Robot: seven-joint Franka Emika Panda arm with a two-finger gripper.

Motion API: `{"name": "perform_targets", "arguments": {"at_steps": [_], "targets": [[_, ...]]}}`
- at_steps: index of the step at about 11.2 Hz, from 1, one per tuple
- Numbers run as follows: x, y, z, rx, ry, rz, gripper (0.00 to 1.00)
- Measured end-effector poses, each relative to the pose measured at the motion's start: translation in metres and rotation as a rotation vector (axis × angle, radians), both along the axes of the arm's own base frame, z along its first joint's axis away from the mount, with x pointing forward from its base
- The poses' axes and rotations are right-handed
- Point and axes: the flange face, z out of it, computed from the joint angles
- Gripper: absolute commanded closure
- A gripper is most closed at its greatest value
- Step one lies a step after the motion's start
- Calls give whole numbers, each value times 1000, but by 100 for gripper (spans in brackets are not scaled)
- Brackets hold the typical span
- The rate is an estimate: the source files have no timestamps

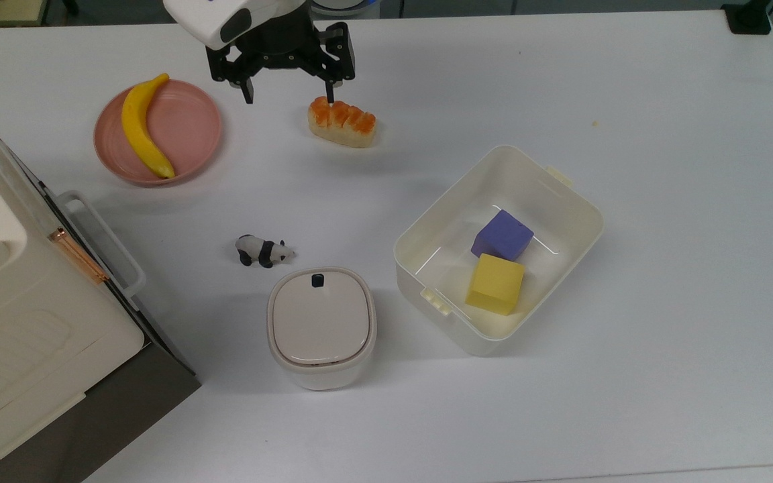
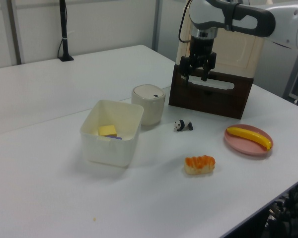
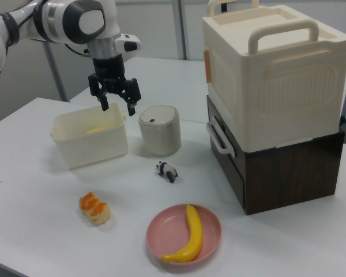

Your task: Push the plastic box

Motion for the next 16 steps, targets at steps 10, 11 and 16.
{"name": "perform_targets", "arguments": {"at_steps": [10, 11, 16], "targets": [[-5, 3, 1, 4, 29, 74, 0], [-6, 4, 0, 5, 32, 108, 0], [-10, 32, -37, 11, 117, 515, 0]]}}
